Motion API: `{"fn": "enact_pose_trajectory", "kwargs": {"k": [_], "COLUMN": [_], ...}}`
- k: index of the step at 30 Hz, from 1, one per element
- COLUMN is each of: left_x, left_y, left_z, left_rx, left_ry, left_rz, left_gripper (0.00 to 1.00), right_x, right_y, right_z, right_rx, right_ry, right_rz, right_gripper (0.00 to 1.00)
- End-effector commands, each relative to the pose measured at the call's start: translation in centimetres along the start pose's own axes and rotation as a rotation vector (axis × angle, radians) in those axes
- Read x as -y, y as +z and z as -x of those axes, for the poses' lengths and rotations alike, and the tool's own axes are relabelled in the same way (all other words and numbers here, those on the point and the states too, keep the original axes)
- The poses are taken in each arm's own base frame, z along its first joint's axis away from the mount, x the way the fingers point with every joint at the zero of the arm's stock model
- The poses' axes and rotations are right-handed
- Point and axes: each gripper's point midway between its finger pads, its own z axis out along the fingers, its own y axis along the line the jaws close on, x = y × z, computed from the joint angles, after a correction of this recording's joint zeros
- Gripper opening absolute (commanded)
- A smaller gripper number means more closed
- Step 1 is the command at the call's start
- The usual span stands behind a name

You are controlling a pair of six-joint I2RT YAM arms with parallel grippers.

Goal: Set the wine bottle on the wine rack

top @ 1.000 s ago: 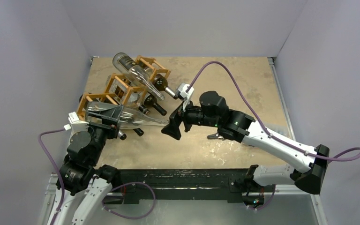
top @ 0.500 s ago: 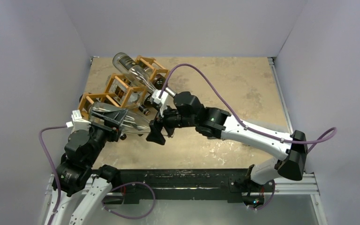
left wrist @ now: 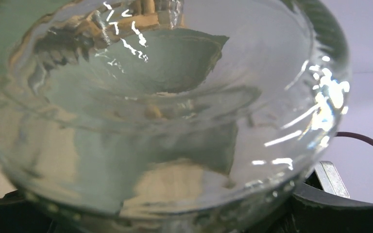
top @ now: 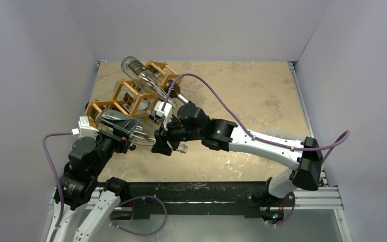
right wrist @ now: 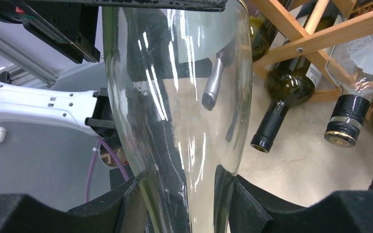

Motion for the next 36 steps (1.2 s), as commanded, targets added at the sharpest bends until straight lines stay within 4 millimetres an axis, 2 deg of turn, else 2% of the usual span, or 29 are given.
{"fn": "enact_pose_trajectory", "kwargs": {"k": [1, 3, 5, 6, 7, 12, 14, 19, 23, 31, 36], "left_x": [7.8, 7.4, 6.7, 6.4, 6.2, 5.9, 5.7, 5.0, 5.3, 5.8, 5.3], "left_y": [-3.2, -3.4, -3.4, -3.5, -3.6, -4.2, -4.6, -5.6, -6.6, -9.1, -11.6], "left_z": [1.8, 2.1, 2.5, 2.6, 2.8, 3.6, 4.0, 5.4, 6.2, 7.6, 9.4], "left_rx": [0.045, 0.058, 0.077, 0.085, 0.093, 0.134, 0.156, 0.227, 0.268, 0.338, 0.457], "left_ry": [-0.029, -0.028, -0.022, -0.025, -0.028, -0.027, -0.015, 0.028, 0.075, 0.238, 0.365], "left_rz": [-0.267, -0.232, -0.181, -0.158, -0.141, -0.122, -0.116, -0.067, -0.071, -0.092, -0.115], "left_gripper": [0.0, 0.0, 0.04, 0.12, 0.27, 0.85, 0.98, 1.0, 0.99, 1.0, 1.0], "right_x": [-1.5, -2.0, -2.8, -3.2, -3.6, -5.1, -5.9, -7.3, -7.8, -5.6, -3.9], "right_y": [-0.6, -1.0, -1.8, -2.1, -2.5, -3.6, -3.8, -3.3, -2.9, -1.5, -0.6], "right_z": [5.4, 6.3, 7.4, 8.0, 8.5, 10.6, 11.2, 12.3, 12.6, 15.3, 17.0], "right_rx": [0.192, 0.241, 0.297, 0.33, 0.362, 0.476, 0.497, 0.505, 0.494, 0.497, 0.497], "right_ry": [-0.037, -0.044, -0.049, -0.042, -0.031, 0.044, 0.072, 0.134, 0.186, 0.245, 0.265], "right_rz": [0.039, 0.057, 0.093, 0.11, 0.126, 0.203, 0.25, 0.342, 0.385, 0.287, 0.223], "right_gripper": [0.25, 0.1, 0.0, 0.0, 0.0, 0.0, 0.0, 0.0, 0.0, 0.0, 0.0]}}
